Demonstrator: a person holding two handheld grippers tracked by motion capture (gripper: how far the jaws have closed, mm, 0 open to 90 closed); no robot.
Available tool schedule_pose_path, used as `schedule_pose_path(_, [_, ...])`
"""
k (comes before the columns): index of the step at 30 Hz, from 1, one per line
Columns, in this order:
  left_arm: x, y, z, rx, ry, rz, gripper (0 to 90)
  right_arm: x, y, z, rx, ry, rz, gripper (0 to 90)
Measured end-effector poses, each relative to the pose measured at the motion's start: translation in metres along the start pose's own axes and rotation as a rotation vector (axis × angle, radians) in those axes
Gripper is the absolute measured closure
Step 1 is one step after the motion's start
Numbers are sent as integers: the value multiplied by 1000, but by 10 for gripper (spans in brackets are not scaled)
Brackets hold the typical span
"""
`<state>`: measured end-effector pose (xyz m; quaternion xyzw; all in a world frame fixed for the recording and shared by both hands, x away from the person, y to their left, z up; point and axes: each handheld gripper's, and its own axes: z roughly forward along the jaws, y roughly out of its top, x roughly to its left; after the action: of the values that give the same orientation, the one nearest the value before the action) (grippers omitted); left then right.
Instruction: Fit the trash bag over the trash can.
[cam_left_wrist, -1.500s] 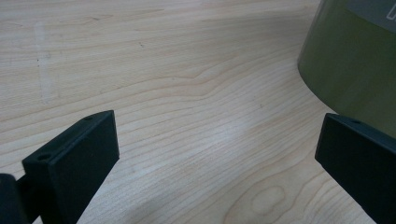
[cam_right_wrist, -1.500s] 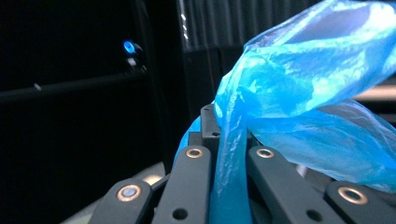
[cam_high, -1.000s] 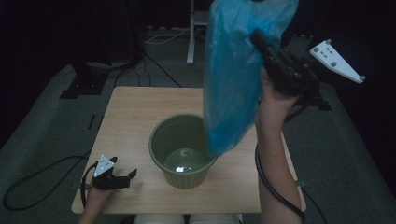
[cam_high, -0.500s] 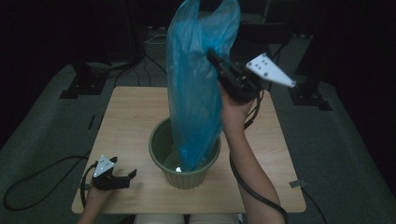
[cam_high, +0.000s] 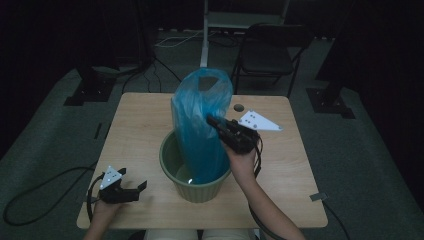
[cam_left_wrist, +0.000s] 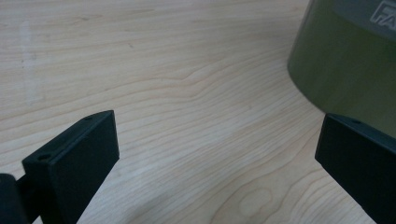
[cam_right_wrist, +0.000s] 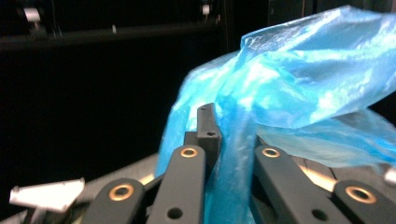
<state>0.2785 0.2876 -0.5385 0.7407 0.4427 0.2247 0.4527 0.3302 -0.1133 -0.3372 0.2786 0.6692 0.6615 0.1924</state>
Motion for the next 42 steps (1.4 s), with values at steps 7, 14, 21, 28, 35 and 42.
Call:
schedule_pose_path(7, [-3,11,-5,12,0,-3,1,-4,-25,-20,98,-22,52,699])
schedule_pose_path(14, [-12,53,-28,18,-60,-58,2,-3,-43,-33,210,34,71,863])
schedule_pose_path(21, [-21,101,-48,-35,-84,-75,2,14,-49,-44,214,70,56,868])
schedule_pose_path(28, [-37,152,-53,-43,-117,-12,2,25,-51,-51,202,85,46,874])
schedule_pose_path(35, [-62,203,-45,-30,-115,36,2,32,-55,-53,208,85,28,873])
schedule_pose_path(42, [-84,242,-38,-44,-185,13,2,32,-54,-57,199,85,32,862])
